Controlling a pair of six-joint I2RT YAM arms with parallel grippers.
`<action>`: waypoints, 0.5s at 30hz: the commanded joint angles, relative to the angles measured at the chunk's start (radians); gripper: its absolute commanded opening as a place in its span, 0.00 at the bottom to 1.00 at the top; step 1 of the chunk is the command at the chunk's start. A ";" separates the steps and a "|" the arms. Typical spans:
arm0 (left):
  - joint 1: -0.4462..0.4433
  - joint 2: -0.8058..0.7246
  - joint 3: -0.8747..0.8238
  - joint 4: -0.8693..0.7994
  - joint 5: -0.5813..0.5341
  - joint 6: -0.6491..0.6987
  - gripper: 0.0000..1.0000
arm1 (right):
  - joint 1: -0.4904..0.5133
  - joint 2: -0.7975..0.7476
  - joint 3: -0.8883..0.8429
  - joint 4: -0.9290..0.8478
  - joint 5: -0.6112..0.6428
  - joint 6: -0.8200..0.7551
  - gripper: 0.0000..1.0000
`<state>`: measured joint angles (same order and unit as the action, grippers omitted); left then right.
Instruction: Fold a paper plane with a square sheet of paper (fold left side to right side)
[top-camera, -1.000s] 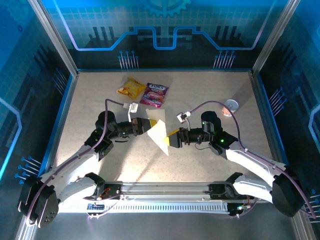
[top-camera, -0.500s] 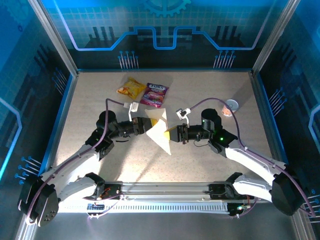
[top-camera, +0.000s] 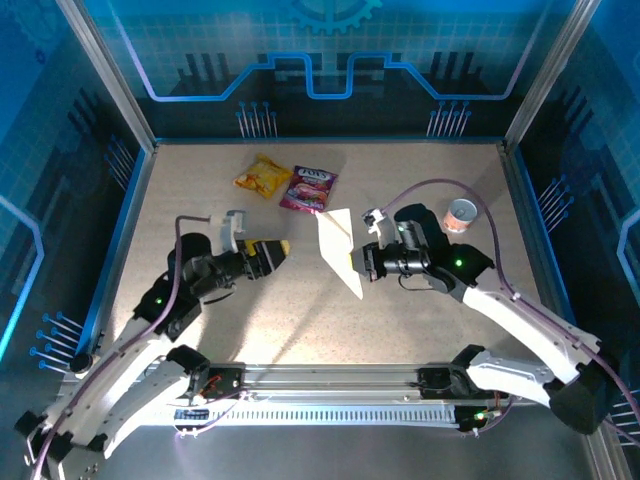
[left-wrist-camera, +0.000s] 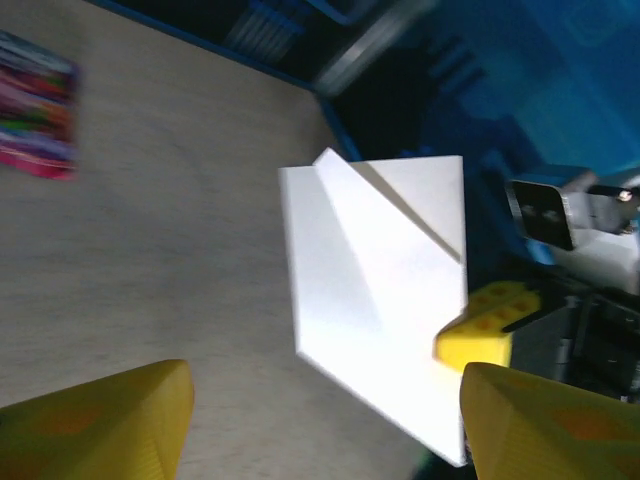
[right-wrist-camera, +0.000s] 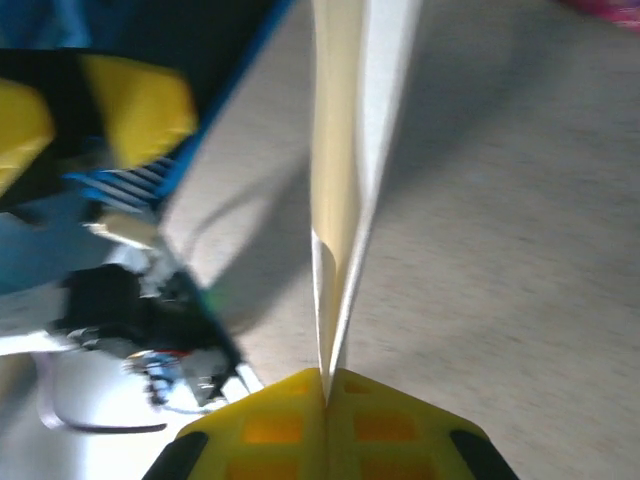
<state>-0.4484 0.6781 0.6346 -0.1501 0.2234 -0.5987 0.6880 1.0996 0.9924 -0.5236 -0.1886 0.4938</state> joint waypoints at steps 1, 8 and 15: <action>0.015 -0.076 0.027 -0.324 -0.295 0.072 0.74 | 0.074 0.130 0.114 -0.438 0.521 -0.018 0.06; 0.033 -0.170 0.022 -0.476 -0.410 0.051 0.76 | 0.239 0.477 0.341 -0.732 0.941 0.098 0.07; 0.040 -0.168 0.030 -0.488 -0.417 0.051 0.76 | 0.337 0.826 0.527 -0.888 1.074 0.169 0.09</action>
<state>-0.4175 0.5148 0.6384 -0.6018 -0.1612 -0.5686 0.9936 1.8282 1.4590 -1.2591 0.7494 0.5961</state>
